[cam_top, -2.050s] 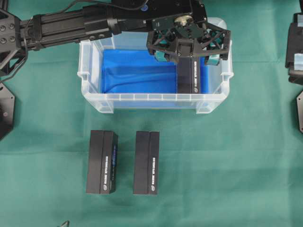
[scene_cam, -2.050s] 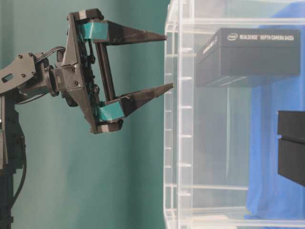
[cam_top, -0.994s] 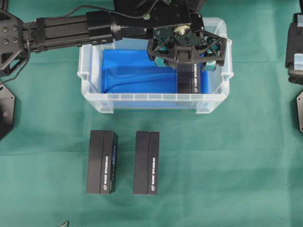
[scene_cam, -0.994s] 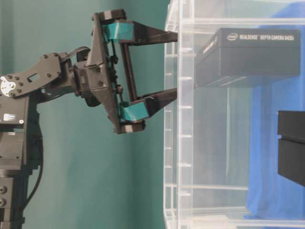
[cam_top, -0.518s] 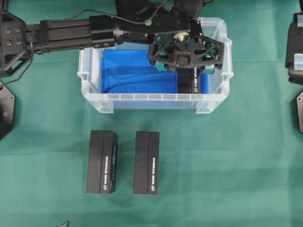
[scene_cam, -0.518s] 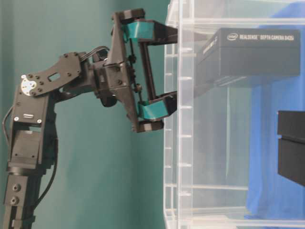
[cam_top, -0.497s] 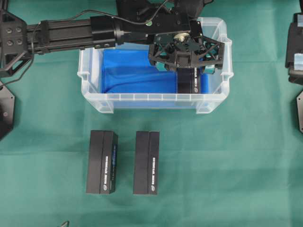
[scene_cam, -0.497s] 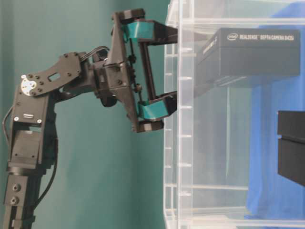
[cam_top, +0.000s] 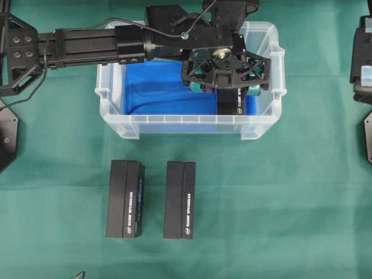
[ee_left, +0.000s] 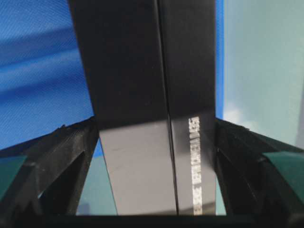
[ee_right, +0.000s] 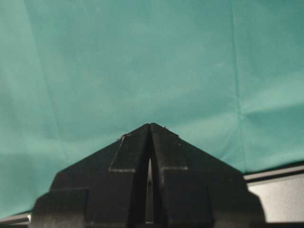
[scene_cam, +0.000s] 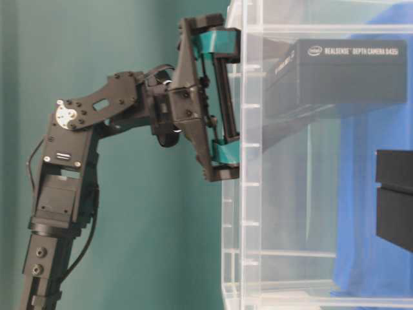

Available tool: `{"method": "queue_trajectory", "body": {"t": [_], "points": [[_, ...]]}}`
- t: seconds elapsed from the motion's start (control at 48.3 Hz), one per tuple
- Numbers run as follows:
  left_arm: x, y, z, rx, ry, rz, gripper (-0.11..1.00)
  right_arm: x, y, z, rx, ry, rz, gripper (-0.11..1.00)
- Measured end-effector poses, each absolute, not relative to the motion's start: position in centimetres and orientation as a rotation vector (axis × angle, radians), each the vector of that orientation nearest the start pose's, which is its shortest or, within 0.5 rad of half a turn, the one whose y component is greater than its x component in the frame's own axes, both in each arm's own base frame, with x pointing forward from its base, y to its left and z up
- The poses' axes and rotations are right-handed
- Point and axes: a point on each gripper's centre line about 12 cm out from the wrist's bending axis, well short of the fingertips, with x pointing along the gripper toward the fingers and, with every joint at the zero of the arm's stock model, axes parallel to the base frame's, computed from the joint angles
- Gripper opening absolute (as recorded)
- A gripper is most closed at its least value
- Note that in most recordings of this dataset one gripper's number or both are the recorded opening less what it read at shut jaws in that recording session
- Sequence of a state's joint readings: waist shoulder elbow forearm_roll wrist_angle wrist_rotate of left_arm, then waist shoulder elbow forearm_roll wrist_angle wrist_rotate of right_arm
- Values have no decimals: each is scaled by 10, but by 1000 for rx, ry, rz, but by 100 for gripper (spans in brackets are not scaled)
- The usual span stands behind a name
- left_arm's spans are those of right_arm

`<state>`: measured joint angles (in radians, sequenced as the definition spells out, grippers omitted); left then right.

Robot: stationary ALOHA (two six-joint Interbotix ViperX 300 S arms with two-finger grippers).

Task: Take the box out of the case with the left arm.
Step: 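Lower the left gripper around the right black box and close it, then lift the gripped right black box up out of the case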

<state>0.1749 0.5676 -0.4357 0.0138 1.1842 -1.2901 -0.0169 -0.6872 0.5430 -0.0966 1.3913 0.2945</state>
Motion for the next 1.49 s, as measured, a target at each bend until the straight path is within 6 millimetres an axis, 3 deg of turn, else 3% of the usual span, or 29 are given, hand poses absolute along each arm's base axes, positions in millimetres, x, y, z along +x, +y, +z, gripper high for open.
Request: {"method": "queue_trajectory", "body": {"t": [0.373, 0.455, 0.538, 0.994, 1.491], "points": [[528, 95, 184, -1186, 1032, 985, 83, 189, -14, 325, 190, 1233, -270, 0], [528, 95, 183, -1194, 1029, 992, 76, 189, -14, 325, 190, 1232, -270, 0], [528, 95, 184, -1213, 1020, 1007, 61, 189, -14, 325, 190, 1233, -270, 0], [529, 92, 184, -1224, 1021, 1006, 61, 189, -14, 325, 192, 1232, -269, 0], [533, 92, 218, -1225, 1010, 999, 61, 189, -14, 324, 190, 1235, -270, 0]]}}
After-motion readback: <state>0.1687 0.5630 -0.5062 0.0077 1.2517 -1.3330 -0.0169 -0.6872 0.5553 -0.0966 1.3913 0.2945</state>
